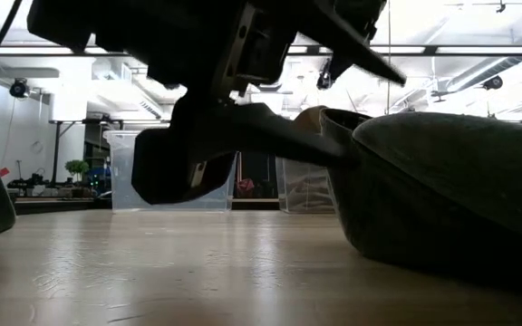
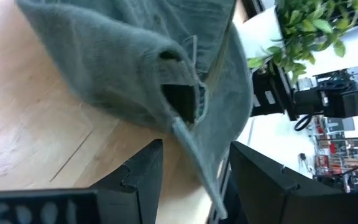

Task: Pick & Place hat
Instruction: Put the right green cap into the left transparent bin

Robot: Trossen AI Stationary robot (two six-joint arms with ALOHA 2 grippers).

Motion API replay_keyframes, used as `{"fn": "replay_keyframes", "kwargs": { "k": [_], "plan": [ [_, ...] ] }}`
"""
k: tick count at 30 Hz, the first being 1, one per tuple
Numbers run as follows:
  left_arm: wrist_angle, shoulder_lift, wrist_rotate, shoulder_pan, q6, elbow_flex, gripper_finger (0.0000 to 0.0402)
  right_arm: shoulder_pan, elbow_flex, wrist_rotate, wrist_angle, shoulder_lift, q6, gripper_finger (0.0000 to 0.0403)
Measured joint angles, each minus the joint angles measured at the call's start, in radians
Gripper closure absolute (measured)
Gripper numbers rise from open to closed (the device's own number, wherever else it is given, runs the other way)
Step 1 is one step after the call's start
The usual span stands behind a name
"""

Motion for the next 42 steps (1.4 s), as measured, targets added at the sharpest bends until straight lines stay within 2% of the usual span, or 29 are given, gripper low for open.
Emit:
{"fn": "replay_keyframes", "kwargs": {
  "k": [7,14,17,23,25,37,42],
  "plan": [
    [-0.002,0.027,0.024,0.0,-0.034,0.001,0.0223,0.0,0.0,0.0,0.0,0.0,-0.005,0.0177],
    [0.003,0.036,0.044,0.005,-0.007,0.014,0.023,0.0,0.0,0.0,0.0,0.0,-0.006,0.0177],
    [0.0,0.036,0.057,0.013,0.006,0.014,0.0259,0.0,0.0,0.0,0.0,0.0,-0.005,0.0177],
    [-0.03,0.039,0.087,0.029,0.02,0.014,0.0372,0.0,0.0,0.0,0.0,0.0,-0.005,0.0177],
    [-0.023,0.039,0.092,0.033,0.033,0.014,0.0389,0.0,0.0,0.0,0.0,0.0,-0.005,0.0177],
    [-0.059,-0.01,0.093,0.05,0.189,0.012,0.0397,0.0,0.0,0.0,0.001,0.0,-0.005,0.0177],
    [-0.186,-0.082,0.008,0.069,0.293,0.012,0.0398,0.0,0.0,0.001,0.005,-0.004,-0.012,0.0177]
  ]
}}
